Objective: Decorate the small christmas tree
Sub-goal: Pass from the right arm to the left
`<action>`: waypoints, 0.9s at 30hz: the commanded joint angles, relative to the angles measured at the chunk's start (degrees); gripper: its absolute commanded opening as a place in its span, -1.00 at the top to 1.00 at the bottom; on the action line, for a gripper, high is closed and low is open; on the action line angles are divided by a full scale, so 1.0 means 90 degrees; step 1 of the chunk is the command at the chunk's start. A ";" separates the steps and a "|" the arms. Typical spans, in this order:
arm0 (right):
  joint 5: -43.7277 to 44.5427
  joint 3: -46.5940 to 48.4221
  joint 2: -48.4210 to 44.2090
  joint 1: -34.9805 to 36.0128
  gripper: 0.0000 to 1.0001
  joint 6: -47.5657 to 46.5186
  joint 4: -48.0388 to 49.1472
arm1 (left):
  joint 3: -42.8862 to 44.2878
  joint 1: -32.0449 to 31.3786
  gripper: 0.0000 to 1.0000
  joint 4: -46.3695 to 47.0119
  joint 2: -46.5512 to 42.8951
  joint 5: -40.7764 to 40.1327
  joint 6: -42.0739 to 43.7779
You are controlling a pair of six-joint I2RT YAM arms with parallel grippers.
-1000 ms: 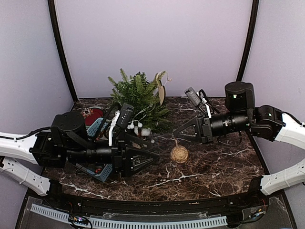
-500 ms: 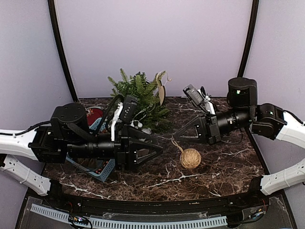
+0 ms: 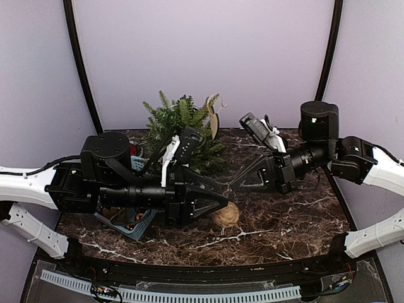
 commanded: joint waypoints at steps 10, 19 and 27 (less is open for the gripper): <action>-0.0411 0.0266 0.0109 -0.0031 1.00 -0.0054 0.0479 | 0.0492 0.0040 0.05 -0.0013 0.0327 0.0475 0.0411; -0.0415 0.0261 0.0114 -0.0030 1.00 0.0007 0.0590 | 0.0469 0.0102 0.49 -0.0153 0.0376 0.0237 0.0431; -0.0344 0.0233 0.0052 -0.0030 1.00 0.0033 0.0578 | 0.0473 0.0106 0.91 -0.0063 0.0463 0.0314 0.0449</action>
